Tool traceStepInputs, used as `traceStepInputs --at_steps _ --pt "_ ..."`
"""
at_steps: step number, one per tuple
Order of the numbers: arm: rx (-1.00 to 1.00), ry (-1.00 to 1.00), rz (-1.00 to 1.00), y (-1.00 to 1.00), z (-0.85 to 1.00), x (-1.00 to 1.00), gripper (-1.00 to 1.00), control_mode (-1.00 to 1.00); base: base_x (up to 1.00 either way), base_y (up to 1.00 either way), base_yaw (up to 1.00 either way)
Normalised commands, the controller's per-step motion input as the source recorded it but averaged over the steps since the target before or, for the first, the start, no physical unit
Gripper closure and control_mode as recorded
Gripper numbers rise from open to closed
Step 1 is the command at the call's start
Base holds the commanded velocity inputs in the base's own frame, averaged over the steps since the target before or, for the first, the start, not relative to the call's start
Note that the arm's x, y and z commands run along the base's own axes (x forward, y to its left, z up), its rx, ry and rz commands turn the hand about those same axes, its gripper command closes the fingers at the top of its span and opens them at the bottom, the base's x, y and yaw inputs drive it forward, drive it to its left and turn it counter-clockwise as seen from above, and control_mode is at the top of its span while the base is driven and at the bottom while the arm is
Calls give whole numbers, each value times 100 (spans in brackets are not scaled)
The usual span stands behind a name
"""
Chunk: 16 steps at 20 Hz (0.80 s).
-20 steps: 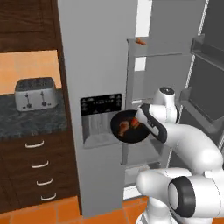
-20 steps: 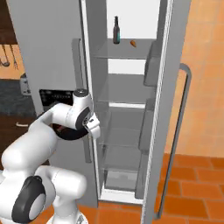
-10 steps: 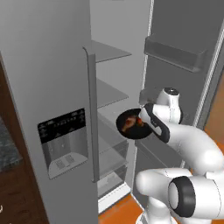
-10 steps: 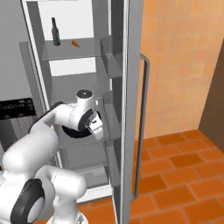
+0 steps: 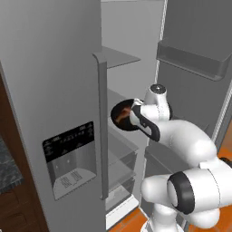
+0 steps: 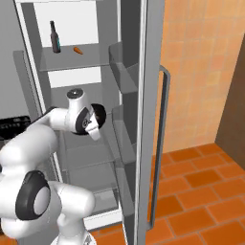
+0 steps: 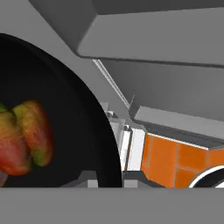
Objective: Pick the chicken drumstick and bell pepper from their plates and place them in the bowl. Then put the bowl in the fridge.
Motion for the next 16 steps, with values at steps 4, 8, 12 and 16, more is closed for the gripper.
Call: traceStepInputs --at_steps 4,8,12,16 --pt "15 -11 -18 14 20 77 100 -100 0 0 0" --pt "23 -6 -14 26 17 76 100 -100 0 0 0" --pt "12 0 -3 77 -6 85 100 -100 0 0 0" --pt "1 1 0 99 -18 99 100 -100 0 0 0"
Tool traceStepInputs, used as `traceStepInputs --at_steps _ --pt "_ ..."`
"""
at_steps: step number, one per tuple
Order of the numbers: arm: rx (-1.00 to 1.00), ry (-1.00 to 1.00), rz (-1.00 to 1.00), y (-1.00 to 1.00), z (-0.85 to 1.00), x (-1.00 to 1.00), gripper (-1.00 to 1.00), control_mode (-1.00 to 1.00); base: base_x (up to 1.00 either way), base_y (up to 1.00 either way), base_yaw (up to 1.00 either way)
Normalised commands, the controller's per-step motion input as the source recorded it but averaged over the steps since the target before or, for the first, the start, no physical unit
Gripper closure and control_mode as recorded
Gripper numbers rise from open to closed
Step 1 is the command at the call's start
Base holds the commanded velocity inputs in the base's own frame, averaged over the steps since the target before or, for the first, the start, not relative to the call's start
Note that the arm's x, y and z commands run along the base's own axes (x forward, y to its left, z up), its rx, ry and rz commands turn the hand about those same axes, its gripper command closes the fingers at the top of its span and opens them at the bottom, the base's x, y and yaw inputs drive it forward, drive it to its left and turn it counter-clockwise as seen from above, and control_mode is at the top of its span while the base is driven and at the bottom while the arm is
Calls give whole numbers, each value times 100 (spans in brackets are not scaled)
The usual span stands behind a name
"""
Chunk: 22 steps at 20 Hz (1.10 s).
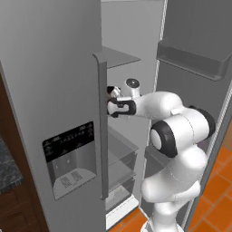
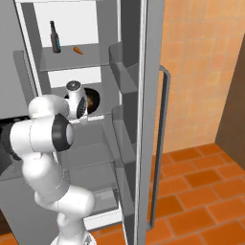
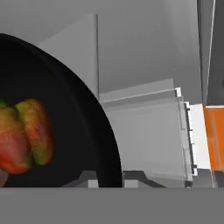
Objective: Pick the chicken drumstick and bell pepper from their plates and place them in the bowl. Then put the bowl in the fridge.
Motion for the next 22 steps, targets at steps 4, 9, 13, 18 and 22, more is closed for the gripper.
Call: traceStepInputs --at_steps 4,9,13,18,22 --pt "0 18 0 55 -84 96 100 -100 0 0 0" --pt "0 0 -9 32 -2 98 100 -100 0 0 0" --pt "0 -1 -17 39 -3 100 100 -100 0 0 0" --pt "0 0 -5 3 -2 8 -100 -100 0 0 0" --pt "2 -9 -6 -16 9 -83 -100 -100 0 0 0"
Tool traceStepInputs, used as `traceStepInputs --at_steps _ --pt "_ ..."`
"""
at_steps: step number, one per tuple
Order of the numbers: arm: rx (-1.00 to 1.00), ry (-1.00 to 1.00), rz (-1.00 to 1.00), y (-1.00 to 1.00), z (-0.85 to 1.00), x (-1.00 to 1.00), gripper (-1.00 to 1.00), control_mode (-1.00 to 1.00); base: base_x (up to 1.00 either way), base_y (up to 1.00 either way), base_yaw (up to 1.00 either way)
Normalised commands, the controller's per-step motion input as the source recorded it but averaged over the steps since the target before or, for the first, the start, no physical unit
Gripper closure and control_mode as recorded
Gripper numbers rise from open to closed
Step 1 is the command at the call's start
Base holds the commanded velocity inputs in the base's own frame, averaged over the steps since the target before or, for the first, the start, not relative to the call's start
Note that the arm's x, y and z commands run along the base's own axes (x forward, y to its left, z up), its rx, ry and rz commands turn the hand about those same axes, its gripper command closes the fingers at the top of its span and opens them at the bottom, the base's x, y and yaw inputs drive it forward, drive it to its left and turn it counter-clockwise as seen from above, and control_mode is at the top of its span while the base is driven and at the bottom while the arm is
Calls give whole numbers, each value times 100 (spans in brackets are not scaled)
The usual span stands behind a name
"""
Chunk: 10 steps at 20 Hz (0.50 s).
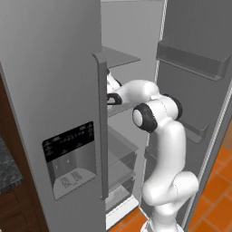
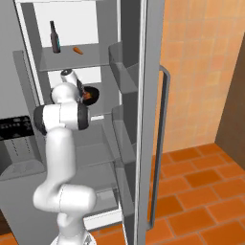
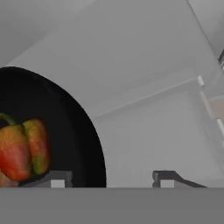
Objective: Pick the chicken drumstick and bell pepper from their plates and place them in the bowl. Then put the bowl in the fridge.
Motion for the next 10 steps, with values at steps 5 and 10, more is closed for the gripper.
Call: traceStepInputs --at_steps 5,10 --pt "6 -14 -15 -61 -33 -100 -100 -100 0 0 0" --pt "9 -47 -14 -56 32 -100 -100 -100 0 0 0"
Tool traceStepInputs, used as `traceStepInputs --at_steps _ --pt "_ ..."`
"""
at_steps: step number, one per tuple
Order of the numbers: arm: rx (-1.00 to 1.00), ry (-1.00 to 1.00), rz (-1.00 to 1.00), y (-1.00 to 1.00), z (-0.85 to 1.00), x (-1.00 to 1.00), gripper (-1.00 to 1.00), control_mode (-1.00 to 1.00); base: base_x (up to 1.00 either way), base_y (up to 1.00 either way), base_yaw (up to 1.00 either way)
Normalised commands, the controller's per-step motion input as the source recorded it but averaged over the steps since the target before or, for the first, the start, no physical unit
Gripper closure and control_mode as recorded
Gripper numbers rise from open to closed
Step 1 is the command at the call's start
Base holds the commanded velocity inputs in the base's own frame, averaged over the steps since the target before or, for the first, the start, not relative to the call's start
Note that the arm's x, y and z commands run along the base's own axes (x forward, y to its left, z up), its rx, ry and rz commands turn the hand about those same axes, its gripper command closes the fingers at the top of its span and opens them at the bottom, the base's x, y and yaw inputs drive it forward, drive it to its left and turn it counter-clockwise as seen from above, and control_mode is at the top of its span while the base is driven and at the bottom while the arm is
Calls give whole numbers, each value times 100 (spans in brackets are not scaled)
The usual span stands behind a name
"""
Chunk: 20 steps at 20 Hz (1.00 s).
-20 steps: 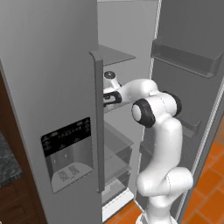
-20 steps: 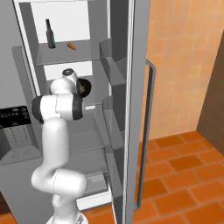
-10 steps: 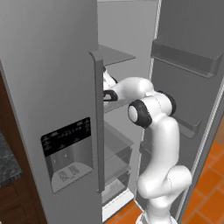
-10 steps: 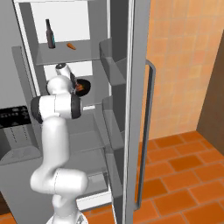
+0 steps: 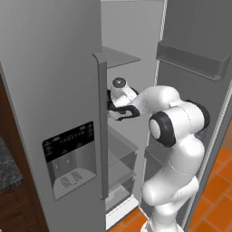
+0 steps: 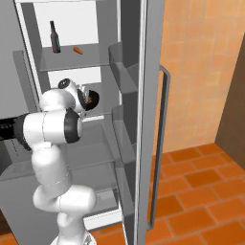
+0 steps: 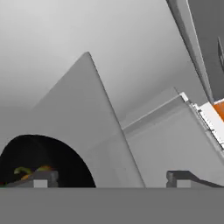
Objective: Pick the chicken drumstick and bell pepper from their plates and place them in the bowl. Then put the bowl in the fridge.
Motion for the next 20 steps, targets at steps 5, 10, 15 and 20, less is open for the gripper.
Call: traceStepInputs --at_steps 5,10,15,20 --pt "0 -28 -14 -10 100 -85 -100 -100 0 0 0" --pt "0 -4 -14 0 100 -71 -100 -100 0 0 0" --pt "1 -1 -17 0 100 -97 -100 -100 0 0 0" --pt "3 -12 0 20 100 -100 -100 -100 0 0 0"
